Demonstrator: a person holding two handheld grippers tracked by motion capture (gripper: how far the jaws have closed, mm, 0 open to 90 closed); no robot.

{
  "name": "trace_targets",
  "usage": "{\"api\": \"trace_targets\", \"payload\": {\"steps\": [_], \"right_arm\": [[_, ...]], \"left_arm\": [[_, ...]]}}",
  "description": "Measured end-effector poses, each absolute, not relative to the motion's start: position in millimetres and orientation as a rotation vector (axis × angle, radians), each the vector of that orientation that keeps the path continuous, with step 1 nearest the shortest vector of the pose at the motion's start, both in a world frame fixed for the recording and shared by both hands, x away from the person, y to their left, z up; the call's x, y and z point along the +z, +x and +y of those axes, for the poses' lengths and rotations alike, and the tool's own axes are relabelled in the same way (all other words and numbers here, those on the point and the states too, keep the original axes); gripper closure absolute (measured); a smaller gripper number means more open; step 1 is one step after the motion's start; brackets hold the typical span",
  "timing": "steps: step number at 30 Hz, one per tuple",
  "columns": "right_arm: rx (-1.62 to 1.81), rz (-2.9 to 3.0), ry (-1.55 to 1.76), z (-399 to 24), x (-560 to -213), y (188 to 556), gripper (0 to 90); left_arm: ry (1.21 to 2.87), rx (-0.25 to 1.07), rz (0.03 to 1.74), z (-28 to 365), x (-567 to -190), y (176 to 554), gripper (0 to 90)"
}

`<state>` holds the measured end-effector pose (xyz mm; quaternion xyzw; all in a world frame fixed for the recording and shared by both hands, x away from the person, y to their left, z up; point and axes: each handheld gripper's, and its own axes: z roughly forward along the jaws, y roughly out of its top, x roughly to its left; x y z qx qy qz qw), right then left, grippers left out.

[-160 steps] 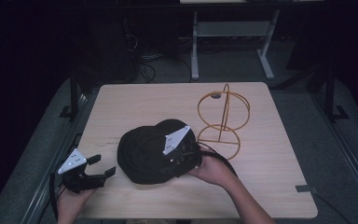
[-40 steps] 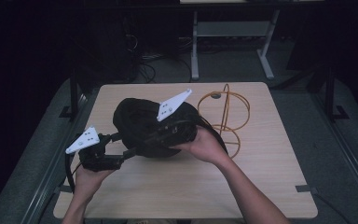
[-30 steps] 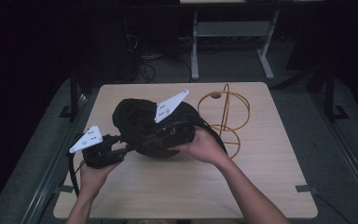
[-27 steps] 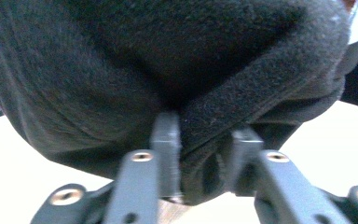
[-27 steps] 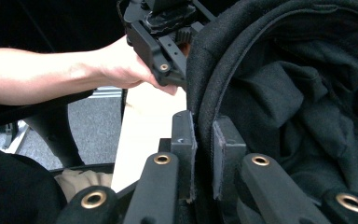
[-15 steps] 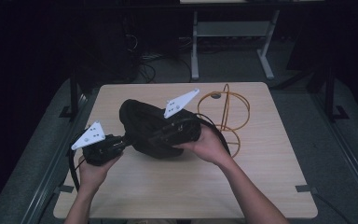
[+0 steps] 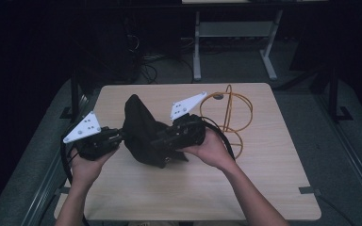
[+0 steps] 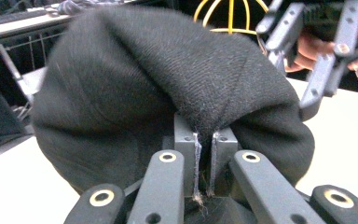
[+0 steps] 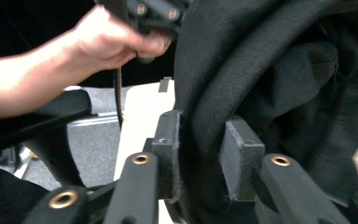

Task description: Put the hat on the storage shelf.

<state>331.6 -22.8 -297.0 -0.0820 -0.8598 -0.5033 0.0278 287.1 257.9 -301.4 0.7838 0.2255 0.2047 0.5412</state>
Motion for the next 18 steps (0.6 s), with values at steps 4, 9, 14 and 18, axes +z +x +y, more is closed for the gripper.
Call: {"api": "trace_targets", "payload": {"steps": [4,9,14,18], "right_arm": [[-1.559,-2.717,-0.258,-25.8,-294.3,323.7,48.3],[-1.610,-2.764,-0.304,-42.7,-296.7,310.7,39.2],[-1.596,-2.844,-0.370,-65.5,-308.2,300.5,34.6],[-1.584,-2.845,-0.450,-84.5,-320.4,296.1,32.3]], "left_arm": [[1.866,0.488,0.542,262.5,-293.2,290.3,85.4],[1.842,0.471,0.539,268.9,-289.3,290.9,85.5],[1.832,0.468,0.536,269.8,-286.0,295.2,85.6],[1.844,0.468,0.524,267.0,-280.5,299.7,85.5]]}}
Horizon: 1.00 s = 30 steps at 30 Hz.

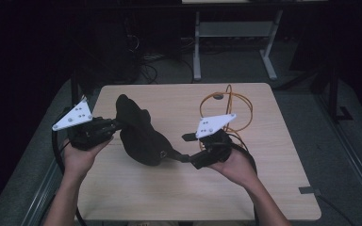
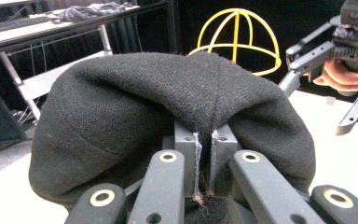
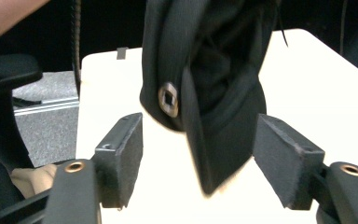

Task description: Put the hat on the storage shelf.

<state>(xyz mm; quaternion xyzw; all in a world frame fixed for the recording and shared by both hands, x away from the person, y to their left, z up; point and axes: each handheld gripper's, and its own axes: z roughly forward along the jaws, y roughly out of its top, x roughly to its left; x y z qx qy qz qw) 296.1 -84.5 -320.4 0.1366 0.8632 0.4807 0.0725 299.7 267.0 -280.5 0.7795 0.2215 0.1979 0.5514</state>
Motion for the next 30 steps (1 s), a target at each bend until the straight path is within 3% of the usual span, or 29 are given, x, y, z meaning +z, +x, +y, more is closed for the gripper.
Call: {"api": "trace_targets", "payload": {"steps": [30], "right_arm": [[1.245,2.466,0.821,-197.8,-396.7,260.6,27.3]], "left_arm": [[1.864,0.406,0.488,262.0,-249.9,329.2,85.5]]}}
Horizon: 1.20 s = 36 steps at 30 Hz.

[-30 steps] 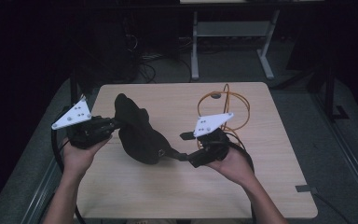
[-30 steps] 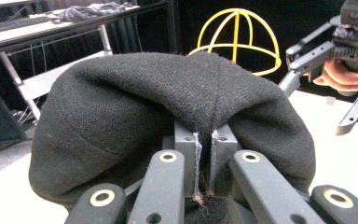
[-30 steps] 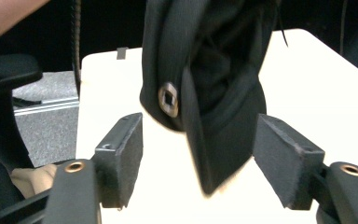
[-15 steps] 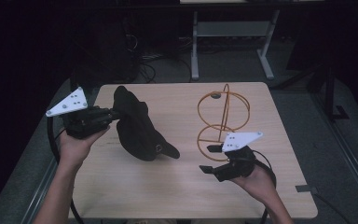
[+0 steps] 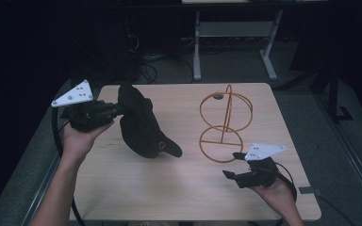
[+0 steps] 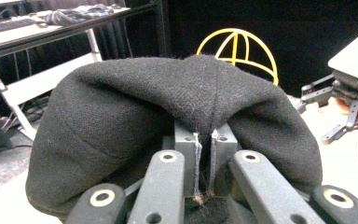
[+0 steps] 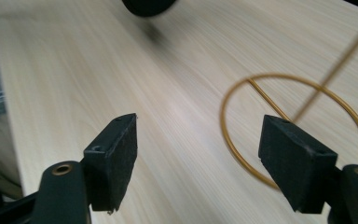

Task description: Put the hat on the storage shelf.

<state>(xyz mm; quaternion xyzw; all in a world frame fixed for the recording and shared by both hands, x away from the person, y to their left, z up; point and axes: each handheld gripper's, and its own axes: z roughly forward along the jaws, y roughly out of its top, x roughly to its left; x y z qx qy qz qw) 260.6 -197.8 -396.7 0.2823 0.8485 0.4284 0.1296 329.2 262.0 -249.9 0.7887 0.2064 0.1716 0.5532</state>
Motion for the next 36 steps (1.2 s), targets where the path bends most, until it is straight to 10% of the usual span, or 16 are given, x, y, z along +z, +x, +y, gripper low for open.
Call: {"api": "trace_targets", "payload": {"steps": [36], "right_arm": [[1.216,2.283,1.027,-257.8,-415.5,261.7,25.5]], "left_arm": [[1.944,0.334,0.339,178.1,-194.4,382.0,85.5]]}}
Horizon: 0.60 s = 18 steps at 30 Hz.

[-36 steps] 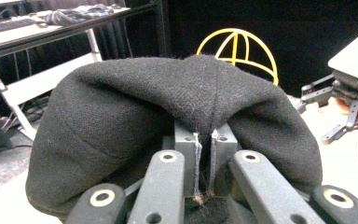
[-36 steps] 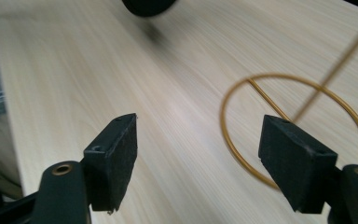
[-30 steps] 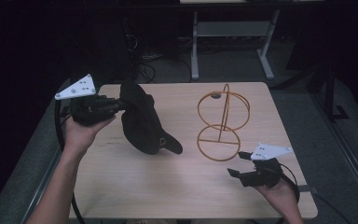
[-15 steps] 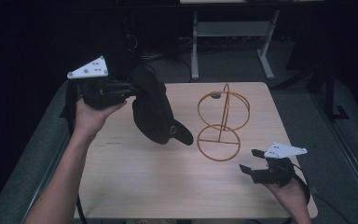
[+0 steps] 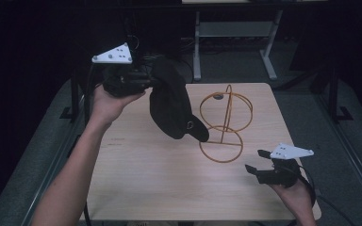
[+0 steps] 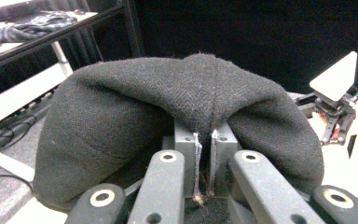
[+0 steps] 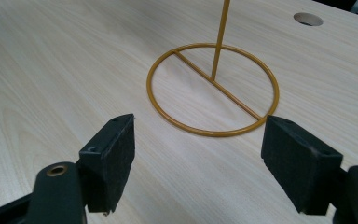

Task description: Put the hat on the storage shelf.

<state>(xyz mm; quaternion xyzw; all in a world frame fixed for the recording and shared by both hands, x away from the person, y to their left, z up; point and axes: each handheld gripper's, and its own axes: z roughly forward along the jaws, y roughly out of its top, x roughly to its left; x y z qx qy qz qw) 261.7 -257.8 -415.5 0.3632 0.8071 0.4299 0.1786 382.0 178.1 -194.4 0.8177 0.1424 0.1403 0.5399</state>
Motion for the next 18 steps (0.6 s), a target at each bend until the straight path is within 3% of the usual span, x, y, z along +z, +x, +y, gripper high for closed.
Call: {"api": "trace_targets", "payload": {"steps": [18], "right_arm": [[1.218,2.276,1.028,-259.6,-417.7,260.8,25.2]], "left_arm": [[1.997,0.288,0.224,127.8,-180.4,398.9,85.5]]}}
